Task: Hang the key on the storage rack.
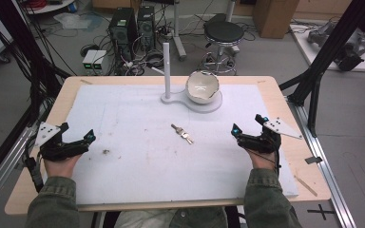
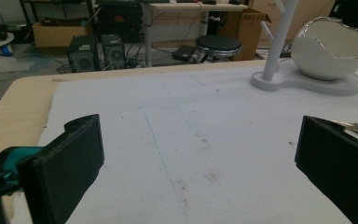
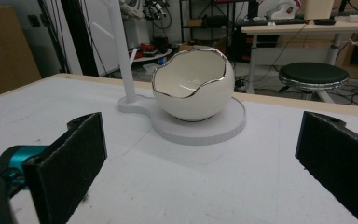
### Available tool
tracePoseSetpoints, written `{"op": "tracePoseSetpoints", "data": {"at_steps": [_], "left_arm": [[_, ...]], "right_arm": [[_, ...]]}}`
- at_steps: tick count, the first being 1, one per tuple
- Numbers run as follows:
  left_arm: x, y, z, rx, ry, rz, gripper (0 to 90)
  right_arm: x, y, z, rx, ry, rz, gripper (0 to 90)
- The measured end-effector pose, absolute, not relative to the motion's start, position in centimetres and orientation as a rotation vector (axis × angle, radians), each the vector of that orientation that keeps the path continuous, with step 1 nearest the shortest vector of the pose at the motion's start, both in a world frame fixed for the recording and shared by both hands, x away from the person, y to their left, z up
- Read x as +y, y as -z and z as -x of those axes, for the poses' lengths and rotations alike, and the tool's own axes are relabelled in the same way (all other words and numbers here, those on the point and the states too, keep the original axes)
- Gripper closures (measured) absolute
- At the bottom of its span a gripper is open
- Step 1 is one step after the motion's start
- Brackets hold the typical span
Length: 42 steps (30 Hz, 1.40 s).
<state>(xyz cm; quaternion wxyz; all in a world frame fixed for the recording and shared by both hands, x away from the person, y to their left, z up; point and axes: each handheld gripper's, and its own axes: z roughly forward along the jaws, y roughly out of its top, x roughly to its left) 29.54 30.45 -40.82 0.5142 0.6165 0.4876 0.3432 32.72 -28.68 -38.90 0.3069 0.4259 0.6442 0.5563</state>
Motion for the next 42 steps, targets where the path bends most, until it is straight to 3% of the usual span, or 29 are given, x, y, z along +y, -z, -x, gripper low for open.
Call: {"op": "tracePoseSetpoints", "data": {"at_steps": [42], "left_arm": [[30.6,41.3,-29.9,1.189,-0.801,-1.498,1.7]], "right_arm": [[-25.4,38.5,-34.6,1.964,-1.345,-1.098,0.9]]}}
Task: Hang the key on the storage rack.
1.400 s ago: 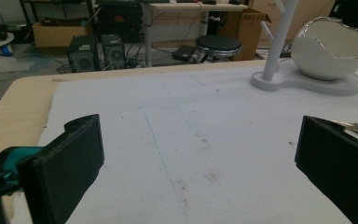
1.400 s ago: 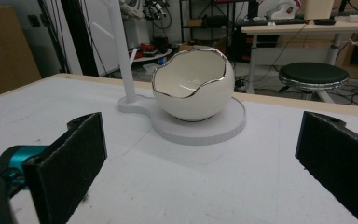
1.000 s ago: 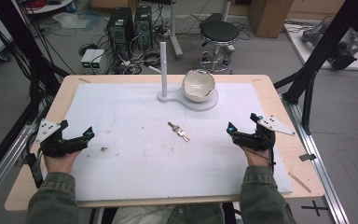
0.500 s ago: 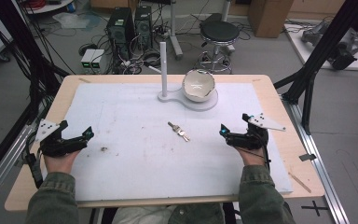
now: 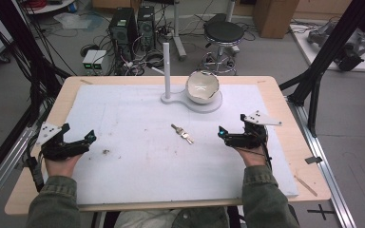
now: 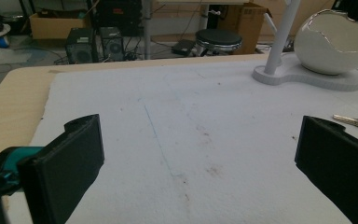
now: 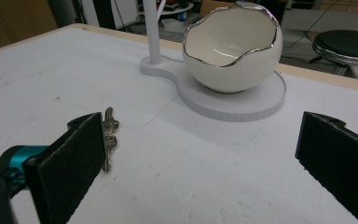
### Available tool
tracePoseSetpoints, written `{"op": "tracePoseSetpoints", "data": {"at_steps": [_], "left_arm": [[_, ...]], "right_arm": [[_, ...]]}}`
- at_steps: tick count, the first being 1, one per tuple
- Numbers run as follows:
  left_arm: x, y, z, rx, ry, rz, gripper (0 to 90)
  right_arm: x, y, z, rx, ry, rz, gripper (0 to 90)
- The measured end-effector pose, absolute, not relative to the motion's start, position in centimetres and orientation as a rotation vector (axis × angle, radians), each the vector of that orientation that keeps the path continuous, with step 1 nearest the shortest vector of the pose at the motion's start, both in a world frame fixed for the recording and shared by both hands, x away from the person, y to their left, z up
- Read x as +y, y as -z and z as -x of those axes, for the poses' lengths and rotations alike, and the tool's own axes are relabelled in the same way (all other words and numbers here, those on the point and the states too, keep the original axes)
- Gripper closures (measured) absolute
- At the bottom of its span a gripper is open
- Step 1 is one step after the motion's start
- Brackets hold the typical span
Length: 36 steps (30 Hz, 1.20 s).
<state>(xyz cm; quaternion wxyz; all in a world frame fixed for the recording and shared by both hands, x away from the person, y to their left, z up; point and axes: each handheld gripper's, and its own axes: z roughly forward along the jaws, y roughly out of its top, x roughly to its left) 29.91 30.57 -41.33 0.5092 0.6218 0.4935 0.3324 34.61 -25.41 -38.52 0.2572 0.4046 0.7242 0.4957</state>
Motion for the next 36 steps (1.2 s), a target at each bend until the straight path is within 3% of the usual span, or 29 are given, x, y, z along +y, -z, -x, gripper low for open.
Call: {"op": "tracePoseSetpoints", "data": {"at_steps": [36], "left_arm": [[30.6,41.4,-30.0,1.197,-0.793,-1.481,1.7]], "right_arm": [[-22.5,36.5,-38.7,2.261,-1.138,-1.127,1.0]]}}
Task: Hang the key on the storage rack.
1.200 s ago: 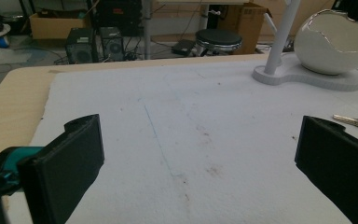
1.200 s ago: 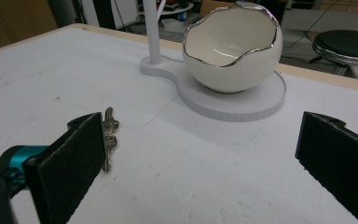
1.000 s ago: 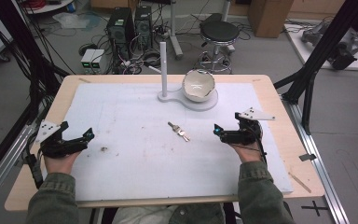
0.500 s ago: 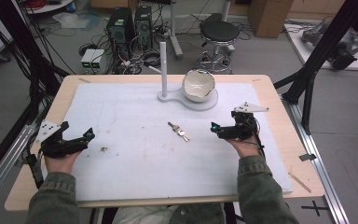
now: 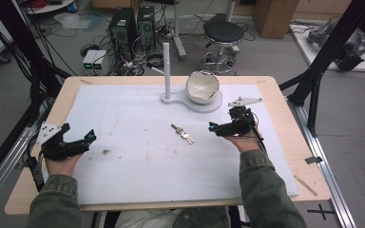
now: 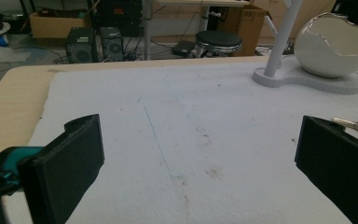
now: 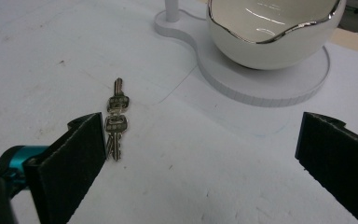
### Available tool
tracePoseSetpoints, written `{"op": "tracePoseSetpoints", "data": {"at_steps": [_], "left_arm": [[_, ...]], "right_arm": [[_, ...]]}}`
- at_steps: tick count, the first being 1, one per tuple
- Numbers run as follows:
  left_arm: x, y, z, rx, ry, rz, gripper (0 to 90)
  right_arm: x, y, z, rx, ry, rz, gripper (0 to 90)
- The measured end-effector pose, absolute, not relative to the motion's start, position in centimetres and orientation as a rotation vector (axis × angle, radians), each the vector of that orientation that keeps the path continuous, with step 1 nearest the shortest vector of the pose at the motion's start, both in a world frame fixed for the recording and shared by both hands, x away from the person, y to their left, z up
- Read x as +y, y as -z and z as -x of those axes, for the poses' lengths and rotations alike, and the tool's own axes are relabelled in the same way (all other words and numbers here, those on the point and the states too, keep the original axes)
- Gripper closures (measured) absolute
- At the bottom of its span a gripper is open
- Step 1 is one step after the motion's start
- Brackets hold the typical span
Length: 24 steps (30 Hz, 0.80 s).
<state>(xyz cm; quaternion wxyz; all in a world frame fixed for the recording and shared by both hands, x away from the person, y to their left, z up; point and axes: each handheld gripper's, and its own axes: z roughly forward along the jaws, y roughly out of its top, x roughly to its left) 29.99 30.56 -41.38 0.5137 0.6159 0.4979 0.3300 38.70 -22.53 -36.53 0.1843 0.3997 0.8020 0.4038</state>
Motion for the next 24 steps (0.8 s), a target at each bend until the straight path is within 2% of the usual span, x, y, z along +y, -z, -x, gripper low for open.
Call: {"op": "tracePoseSetpoints", "data": {"at_steps": [24], "left_arm": [[30.6,41.4,-30.1,1.194,-0.788,-1.485,1.7]], "right_arm": [[-19.2,35.5,-41.5,2.386,-1.028,-1.105,0.9]]}}
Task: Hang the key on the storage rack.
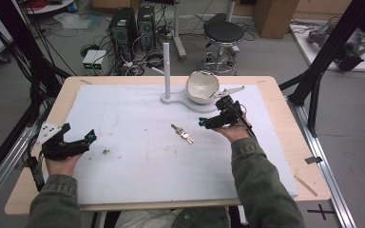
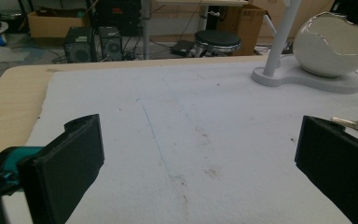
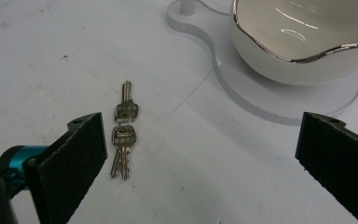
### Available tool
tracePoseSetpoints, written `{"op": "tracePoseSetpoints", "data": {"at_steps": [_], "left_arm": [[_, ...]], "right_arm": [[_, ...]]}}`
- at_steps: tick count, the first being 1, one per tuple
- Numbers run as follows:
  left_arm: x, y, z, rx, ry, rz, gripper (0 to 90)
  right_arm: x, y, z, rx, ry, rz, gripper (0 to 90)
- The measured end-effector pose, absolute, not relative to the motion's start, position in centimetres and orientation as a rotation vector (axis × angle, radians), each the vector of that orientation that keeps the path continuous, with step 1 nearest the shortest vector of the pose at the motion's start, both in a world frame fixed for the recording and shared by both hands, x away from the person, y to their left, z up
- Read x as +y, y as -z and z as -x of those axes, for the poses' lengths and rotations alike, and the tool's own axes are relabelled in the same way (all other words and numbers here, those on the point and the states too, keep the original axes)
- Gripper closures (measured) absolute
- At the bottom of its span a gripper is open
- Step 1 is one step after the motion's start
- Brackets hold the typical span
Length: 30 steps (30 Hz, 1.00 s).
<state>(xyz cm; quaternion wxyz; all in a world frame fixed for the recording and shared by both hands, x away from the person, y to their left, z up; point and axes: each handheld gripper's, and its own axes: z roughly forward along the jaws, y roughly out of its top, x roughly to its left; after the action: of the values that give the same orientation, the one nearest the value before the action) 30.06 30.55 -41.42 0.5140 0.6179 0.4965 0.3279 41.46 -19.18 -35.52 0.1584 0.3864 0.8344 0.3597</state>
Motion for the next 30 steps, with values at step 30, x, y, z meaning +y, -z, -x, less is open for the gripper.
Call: {"op": "tracePoseSetpoints", "data": {"at_steps": [30], "left_arm": [[30.6,41.5,-30.2,1.19,-0.777,-1.477,1.7]], "right_arm": [[-13.2,33.9,-45.0,2.535,-0.937,-1.015,0.9]]}}
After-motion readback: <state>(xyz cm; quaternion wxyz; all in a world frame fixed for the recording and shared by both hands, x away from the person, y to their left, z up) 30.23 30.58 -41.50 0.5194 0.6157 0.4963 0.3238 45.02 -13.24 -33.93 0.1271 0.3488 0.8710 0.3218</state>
